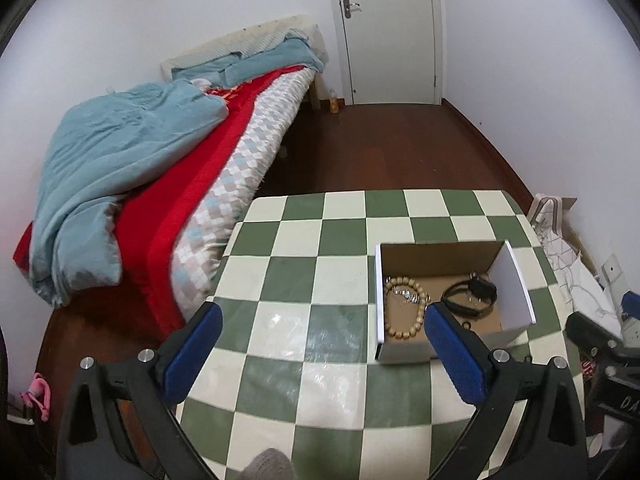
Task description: Organize jewelry
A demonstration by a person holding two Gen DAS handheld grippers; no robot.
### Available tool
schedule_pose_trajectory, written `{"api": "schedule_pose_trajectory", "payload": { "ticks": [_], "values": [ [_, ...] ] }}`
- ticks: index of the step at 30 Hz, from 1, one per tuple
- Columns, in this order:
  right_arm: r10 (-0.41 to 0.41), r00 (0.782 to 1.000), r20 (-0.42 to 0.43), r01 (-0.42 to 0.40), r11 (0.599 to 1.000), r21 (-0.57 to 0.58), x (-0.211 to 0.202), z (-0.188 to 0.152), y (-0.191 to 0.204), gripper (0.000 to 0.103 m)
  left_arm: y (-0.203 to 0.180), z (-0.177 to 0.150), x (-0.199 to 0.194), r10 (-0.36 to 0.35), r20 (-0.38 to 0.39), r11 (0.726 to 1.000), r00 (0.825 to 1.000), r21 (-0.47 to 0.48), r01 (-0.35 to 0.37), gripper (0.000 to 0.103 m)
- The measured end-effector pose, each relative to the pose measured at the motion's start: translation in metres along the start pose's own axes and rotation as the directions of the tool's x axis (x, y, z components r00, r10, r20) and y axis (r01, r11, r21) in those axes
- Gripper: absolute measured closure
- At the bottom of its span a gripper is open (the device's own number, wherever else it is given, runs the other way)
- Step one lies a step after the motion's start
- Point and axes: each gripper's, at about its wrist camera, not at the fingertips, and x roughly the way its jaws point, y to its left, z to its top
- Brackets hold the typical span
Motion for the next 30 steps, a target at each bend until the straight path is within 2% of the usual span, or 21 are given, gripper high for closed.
{"api": "schedule_pose_trajectory", "payload": {
  "ticks": [3,5,6,7,9,15,18,21,23,24,27,28,29,30],
  "values": [
    [-0.031,0.999,0.010,0.031,0.999,0.007,-0.005,-0.023,-0.010,0.000,-0.012,-0.024,-0.005,0.009,-0.010,1.000,1.000,0.028,-0.009,0.000],
    [-0.050,0.999,-0.001,0.050,0.999,0.018,-0.003,-0.039,-0.017,0.002,-0.026,-0.044,-0.001,0.004,-0.051,0.998,0.999,0.055,-0.001,0.000],
    [-0.049,0.999,-0.025,0.049,0.998,0.030,0.002,-0.049,-0.022,0.012,-0.033,-0.054,0.003,-0.002,-0.072,0.998,0.997,0.069,0.007,0.000],
    [-0.048,0.998,-0.042,0.050,0.998,0.040,0.006,-0.054,-0.026,0.028,-0.043,-0.065,0.007,-0.010,-0.102,0.996,0.995,0.086,0.019,0.000],
    [-0.043,0.994,-0.099,0.050,0.996,0.070,0.021,-0.073,-0.038,0.036,-0.062,-0.086,0.015,-0.013,-0.145,0.993,0.989,0.114,0.030,0.000],
    [-0.039,0.986,-0.162,0.065,0.985,0.157,0.045,-0.109,-0.071,0.036,-0.107,-0.127,0.038,-0.034,-0.254,0.985,0.967,0.155,0.076,0.000],
    [-0.041,0.984,-0.176,0.073,0.980,0.185,0.049,-0.117,-0.083,0.036,-0.125,-0.135,0.044,-0.069,-0.280,0.981,0.958,0.157,0.117,0.005],
    [-0.041,0.982,-0.182,0.079,0.975,0.208,0.051,-0.121,-0.094,0.036,-0.141,-0.138,0.049,-0.104,-0.300,0.974,0.948,0.163,0.158,0.019],
    [-0.045,0.982,-0.183,0.084,0.973,0.213,0.053,-0.121,-0.098,0.036,-0.147,-0.139,0.051,-0.114,-0.308,0.971,0.944,0.166,0.171,0.034],
    [-0.043,0.982,-0.183,0.083,0.972,0.218,0.053,-0.121,-0.100,0.036,-0.151,-0.139,0.053,-0.123,-0.318,0.969,0.940,0.164,0.182,0.037],
    [-0.043,0.982,-0.184,0.084,0.971,0.223,0.055,-0.118,-0.104,0.036,-0.156,-0.137,0.054,-0.144,-0.306,0.965,0.941,0.165,0.202,0.050],
    [-0.041,0.982,-0.184,0.083,0.971,0.226,0.056,-0.118,-0.105,0.036,-0.158,-0.136,0.055,-0.154,-0.304,0.964,0.940,0.164,0.211,0.062],
    [-0.041,0.982,-0.184,0.083,0.971,0.225,0.057,-0.118,-0.106,0.036,-0.159,-0.135,0.055,-0.170,-0.303,0.961,0.938,0.160,0.225,0.079],
    [-0.041,0.982,-0.185,0.083,0.971,0.225,0.057,-0.117,-0.106,0.036,-0.160,-0.134,0.055,-0.182,-0.303,0.959,0.936,0.157,0.237,0.086]
  ]
}}
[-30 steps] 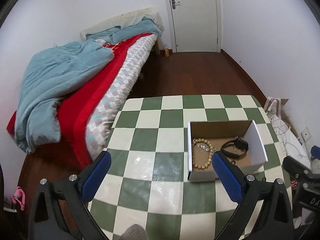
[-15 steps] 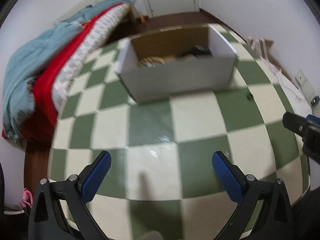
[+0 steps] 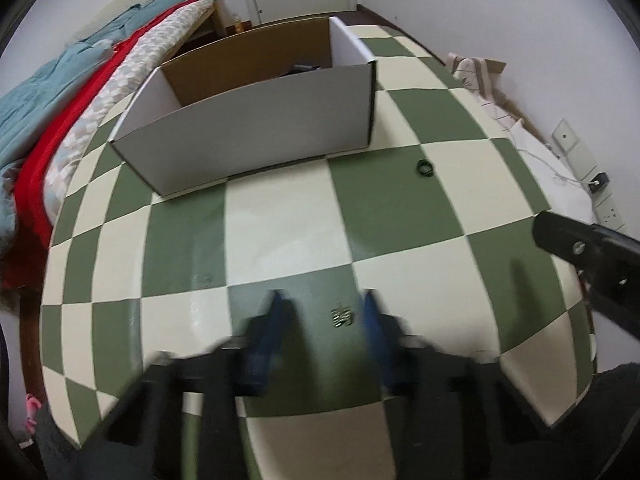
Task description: Organize jewelry
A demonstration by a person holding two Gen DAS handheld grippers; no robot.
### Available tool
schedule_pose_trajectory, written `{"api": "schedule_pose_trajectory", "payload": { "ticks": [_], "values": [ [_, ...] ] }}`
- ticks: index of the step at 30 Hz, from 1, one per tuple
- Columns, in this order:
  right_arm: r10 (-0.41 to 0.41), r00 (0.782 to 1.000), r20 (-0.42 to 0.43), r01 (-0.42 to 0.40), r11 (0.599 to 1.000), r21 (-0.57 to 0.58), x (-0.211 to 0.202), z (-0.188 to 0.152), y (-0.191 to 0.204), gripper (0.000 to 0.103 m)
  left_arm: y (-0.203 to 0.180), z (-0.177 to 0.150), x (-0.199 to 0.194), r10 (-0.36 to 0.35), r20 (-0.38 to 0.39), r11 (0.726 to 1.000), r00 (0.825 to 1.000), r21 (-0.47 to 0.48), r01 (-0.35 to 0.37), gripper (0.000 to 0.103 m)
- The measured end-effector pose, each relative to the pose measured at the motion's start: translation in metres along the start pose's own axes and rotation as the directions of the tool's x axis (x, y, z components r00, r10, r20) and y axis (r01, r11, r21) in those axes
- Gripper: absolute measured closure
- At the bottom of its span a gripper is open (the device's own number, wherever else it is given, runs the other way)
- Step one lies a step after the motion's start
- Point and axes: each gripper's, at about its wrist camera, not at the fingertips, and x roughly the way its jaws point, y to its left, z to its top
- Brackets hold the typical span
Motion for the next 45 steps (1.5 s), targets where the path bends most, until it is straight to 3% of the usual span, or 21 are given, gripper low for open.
{"api": "schedule_pose_trajectory", "payload": {
  "ticks": [1,7,11,14,22,23,25,26,28,30,32,40,45],
  "values": [
    [0.002,1.000,0.000,-0.002,1.000,0.002,0.000,0.000,0.000,0.036,-0.001,0.001,0.001,-0.010,-0.001,1.000,1.000,0.003,0.010,0.097],
    [0.021,1.000,0.012,-0.021,1.000,0.008,-0.002,0.005,0.000,0.036,0.017,0.006,0.000,-0.010,0.011,1.000,1.000,-0.023,0.011,0.097],
    [0.091,0.996,0.020,-0.091,0.996,-0.008,0.003,0.015,0.009,0.037,0.049,0.006,-0.009,0.027,0.028,0.997,0.999,-0.072,-0.025,0.097],
    [0.119,0.993,0.023,-0.118,0.992,-0.047,0.013,0.024,0.022,0.044,0.077,0.009,-0.014,0.066,0.038,0.991,0.997,-0.117,-0.061,0.097],
    [0.081,0.996,0.048,-0.070,0.978,-0.194,0.045,0.039,0.068,0.045,0.129,0.007,-0.023,0.131,0.032,0.971,0.991,-0.205,-0.122,0.097],
    [0.066,0.997,0.044,-0.055,0.976,-0.209,0.051,0.039,0.073,0.048,0.131,0.007,-0.024,0.135,0.034,0.970,0.990,-0.208,-0.125,0.097],
    [0.053,0.998,0.019,-0.047,0.973,-0.228,0.062,0.036,0.079,0.072,0.132,0.006,-0.026,0.138,0.035,0.969,0.990,-0.211,-0.128,0.097],
    [0.042,0.998,0.050,-0.028,0.969,-0.245,0.061,0.034,0.083,0.075,0.134,0.007,-0.026,0.139,0.036,0.969,0.990,-0.213,-0.128,0.097],
    [0.029,0.998,0.064,-0.010,0.962,-0.271,0.064,0.030,0.088,0.091,0.135,0.008,-0.027,0.139,0.038,0.969,0.989,-0.211,-0.128,0.097],
    [0.021,0.997,0.074,0.000,0.959,-0.284,0.065,0.030,0.090,0.092,0.137,0.009,-0.027,0.138,0.040,0.969,0.990,-0.212,-0.126,0.097],
    [0.023,0.997,0.072,-0.001,0.957,-0.289,0.067,0.029,0.091,0.103,0.137,0.010,-0.028,0.136,0.043,0.969,0.990,-0.214,-0.124,0.097],
    [0.059,0.991,0.116,-0.025,0.961,-0.276,0.042,0.019,0.084,0.103,0.136,0.015,-0.041,0.116,0.070,0.970,0.991,-0.224,-0.098,0.097],
    [0.133,0.980,0.147,-0.101,0.973,-0.206,0.020,0.023,0.066,0.103,0.137,0.020,-0.047,0.106,0.084,0.969,0.991,-0.234,-0.084,0.097]
  ]
}}
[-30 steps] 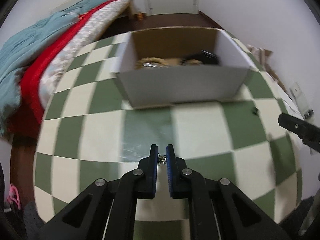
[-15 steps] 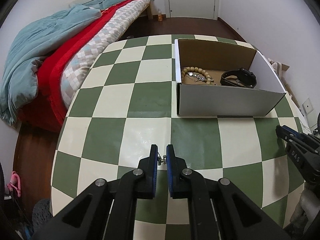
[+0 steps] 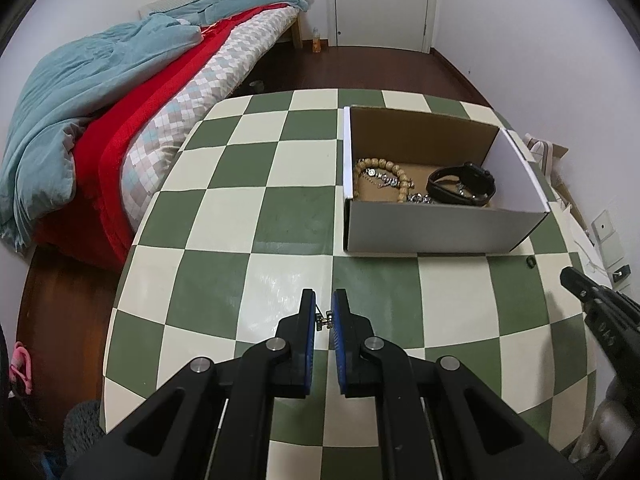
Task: Organize jewelry
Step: 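Carry the silver charm and black ring over the box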
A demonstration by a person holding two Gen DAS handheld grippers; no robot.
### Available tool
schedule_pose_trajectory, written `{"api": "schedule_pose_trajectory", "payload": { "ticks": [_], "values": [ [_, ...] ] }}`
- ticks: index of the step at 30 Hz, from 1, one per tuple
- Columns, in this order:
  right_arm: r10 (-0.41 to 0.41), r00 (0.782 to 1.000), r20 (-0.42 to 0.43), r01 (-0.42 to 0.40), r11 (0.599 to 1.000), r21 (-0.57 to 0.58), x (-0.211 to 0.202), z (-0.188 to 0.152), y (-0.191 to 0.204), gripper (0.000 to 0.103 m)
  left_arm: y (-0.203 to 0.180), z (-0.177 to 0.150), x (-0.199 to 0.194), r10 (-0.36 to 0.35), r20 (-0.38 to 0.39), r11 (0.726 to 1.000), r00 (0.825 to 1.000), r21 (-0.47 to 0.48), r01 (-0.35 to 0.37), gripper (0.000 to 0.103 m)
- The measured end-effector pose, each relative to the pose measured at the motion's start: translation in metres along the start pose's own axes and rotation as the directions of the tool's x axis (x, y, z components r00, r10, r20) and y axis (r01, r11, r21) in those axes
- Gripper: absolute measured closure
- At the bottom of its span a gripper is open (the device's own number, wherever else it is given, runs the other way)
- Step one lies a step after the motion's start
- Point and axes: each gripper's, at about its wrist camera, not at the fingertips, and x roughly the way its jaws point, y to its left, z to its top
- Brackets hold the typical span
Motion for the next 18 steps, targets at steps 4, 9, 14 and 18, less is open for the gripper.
{"api": "schedule_pose_trajectory", "payload": {
  "ticks": [4,9,14,18],
  "values": [
    [0.086,0.995,-0.045,-0.082,0.992,0.096,0.010,0.008,-0.018,0.100,0.000,0.002,-0.001,-0.010,0.000,1.000,1.000,-0.013,0.010,0.097],
    [0.061,0.995,-0.078,-0.057,0.997,0.052,0.032,0.014,-0.008,0.048,-0.001,0.002,-0.002,-0.014,-0.001,1.000,1.000,-0.016,0.014,0.097],
    [-0.025,0.996,-0.086,0.022,0.999,-0.032,0.053,0.016,0.009,0.055,0.001,0.004,-0.003,-0.012,0.001,1.000,1.000,-0.023,0.012,0.097],
    [-0.063,0.997,-0.054,0.058,0.994,-0.094,0.055,0.015,0.017,0.090,0.005,0.007,-0.005,-0.008,0.009,1.000,1.000,-0.025,0.008,0.097]
  ]
}}
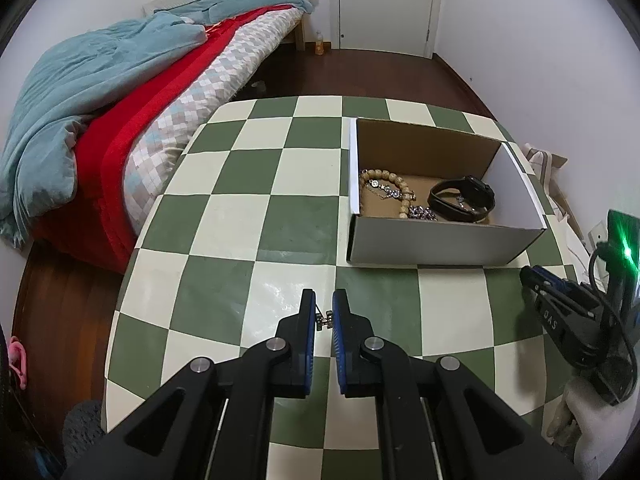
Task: Organize jewelry
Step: 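Carry the silver charm and black ring over the box, then open both grippers to drop the items into the box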
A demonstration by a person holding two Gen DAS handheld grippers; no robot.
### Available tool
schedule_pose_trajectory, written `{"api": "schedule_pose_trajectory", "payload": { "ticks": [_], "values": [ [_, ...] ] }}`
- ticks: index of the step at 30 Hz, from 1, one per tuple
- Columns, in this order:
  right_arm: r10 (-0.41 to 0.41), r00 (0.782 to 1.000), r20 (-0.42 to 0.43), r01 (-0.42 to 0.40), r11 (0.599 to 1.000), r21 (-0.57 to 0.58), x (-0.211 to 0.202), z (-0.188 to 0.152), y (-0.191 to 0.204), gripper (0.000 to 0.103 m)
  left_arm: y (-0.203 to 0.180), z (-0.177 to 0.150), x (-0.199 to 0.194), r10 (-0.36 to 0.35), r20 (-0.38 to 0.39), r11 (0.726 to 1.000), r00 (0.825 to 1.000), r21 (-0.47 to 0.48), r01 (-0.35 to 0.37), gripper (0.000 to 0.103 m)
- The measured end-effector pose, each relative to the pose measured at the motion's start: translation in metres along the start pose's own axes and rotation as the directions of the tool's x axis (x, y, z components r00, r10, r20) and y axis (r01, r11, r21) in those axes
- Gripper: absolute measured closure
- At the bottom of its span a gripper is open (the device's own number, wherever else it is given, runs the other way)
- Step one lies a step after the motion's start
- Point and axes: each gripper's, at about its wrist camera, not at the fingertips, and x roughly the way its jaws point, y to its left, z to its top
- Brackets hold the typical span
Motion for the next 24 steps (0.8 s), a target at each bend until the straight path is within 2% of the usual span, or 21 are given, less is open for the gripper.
{"api": "schedule_pose_trajectory", "payload": {
  "ticks": [2,7,9,13,18,21,22,24],
  "values": [
    [0.009,1.000,0.021,-0.009,1.000,-0.003,-0.007,-0.002,-0.002,0.090,0.001,0.002,-0.002,0.000,0.007,1.000,1.000,0.001,0.000,0.097],
    [0.082,0.991,0.103,-0.090,0.993,0.074,-0.048,0.001,-0.015,0.090,-0.001,0.017,-0.017,-0.044,0.031,0.999,0.999,-0.003,0.044,0.097],
    [0.130,0.982,0.140,-0.143,0.986,0.089,-0.070,0.013,-0.013,0.090,-0.004,0.028,-0.023,-0.076,0.042,0.997,0.996,-0.002,0.076,0.097],
    [0.203,0.966,0.160,-0.217,0.973,0.081,-0.089,0.048,0.001,0.090,-0.018,0.067,-0.029,-0.145,0.058,0.989,0.988,0.032,0.143,0.097],
    [0.237,0.966,0.101,-0.244,0.968,0.064,-0.078,0.089,0.020,0.090,-0.031,0.115,-0.015,-0.191,0.024,0.979,0.981,0.081,0.188,0.097],
    [0.255,0.967,0.027,-0.257,0.963,0.081,-0.060,0.104,0.024,0.090,-0.031,0.133,-0.002,-0.224,-0.020,0.972,0.974,0.065,0.225,0.096],
    [0.261,0.965,0.000,-0.260,0.962,0.087,-0.055,0.108,0.024,0.090,-0.030,0.139,0.002,-0.225,-0.035,0.972,0.974,0.055,0.227,0.092],
    [0.269,0.962,-0.049,-0.263,0.959,0.103,-0.046,0.112,0.024,0.090,-0.028,0.147,0.008,-0.228,-0.057,0.973,0.972,0.031,0.230,0.092]
  ]
}}
